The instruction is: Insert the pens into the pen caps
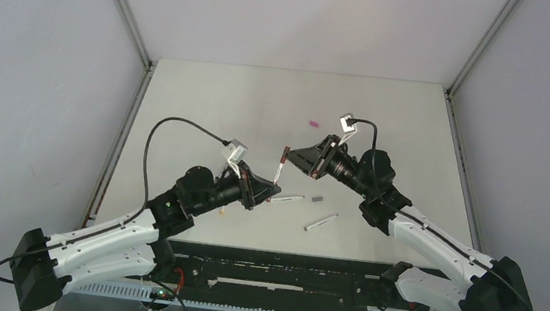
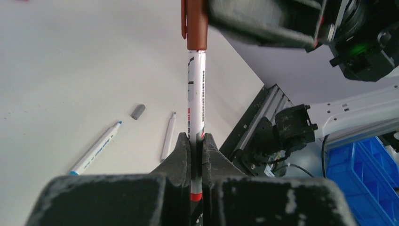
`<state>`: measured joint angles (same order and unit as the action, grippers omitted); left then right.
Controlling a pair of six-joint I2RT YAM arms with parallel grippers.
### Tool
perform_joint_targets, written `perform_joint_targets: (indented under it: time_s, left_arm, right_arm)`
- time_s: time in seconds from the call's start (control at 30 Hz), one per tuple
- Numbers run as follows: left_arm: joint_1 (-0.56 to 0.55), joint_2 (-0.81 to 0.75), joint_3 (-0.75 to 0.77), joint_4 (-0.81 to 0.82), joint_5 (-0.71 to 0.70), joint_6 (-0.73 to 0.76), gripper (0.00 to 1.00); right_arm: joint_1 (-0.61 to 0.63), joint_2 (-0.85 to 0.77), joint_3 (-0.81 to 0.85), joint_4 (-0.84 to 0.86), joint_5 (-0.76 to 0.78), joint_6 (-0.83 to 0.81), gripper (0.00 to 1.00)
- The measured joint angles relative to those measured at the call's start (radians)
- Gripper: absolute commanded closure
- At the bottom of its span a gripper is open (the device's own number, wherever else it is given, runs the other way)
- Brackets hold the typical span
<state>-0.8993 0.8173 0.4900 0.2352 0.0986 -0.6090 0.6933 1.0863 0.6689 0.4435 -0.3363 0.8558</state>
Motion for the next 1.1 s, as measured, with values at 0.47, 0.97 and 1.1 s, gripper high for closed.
perform_joint_targets:
  time_s: [0.47, 0.97, 1.1]
  left_arm:
    - [0.005, -0.013, 0.002, 0.074, -0.017, 0.011, 1.00]
    - [0.005, -0.017, 0.002, 0.049, -0.029, 0.010, 1.00]
    - [0.005, -0.024, 0.002, 0.038, -0.036, 0.015, 1.00]
  right_arm:
    - [-0.057, 0.029, 0.107, -0.114, -0.175, -0.079, 0.50]
    - [-0.061, 0.150, 0.228, -0.124, -0.249, -0.124, 1.00]
    - [-0.051, 0.150, 0.228, -0.129, -0.240, -0.136, 1.00]
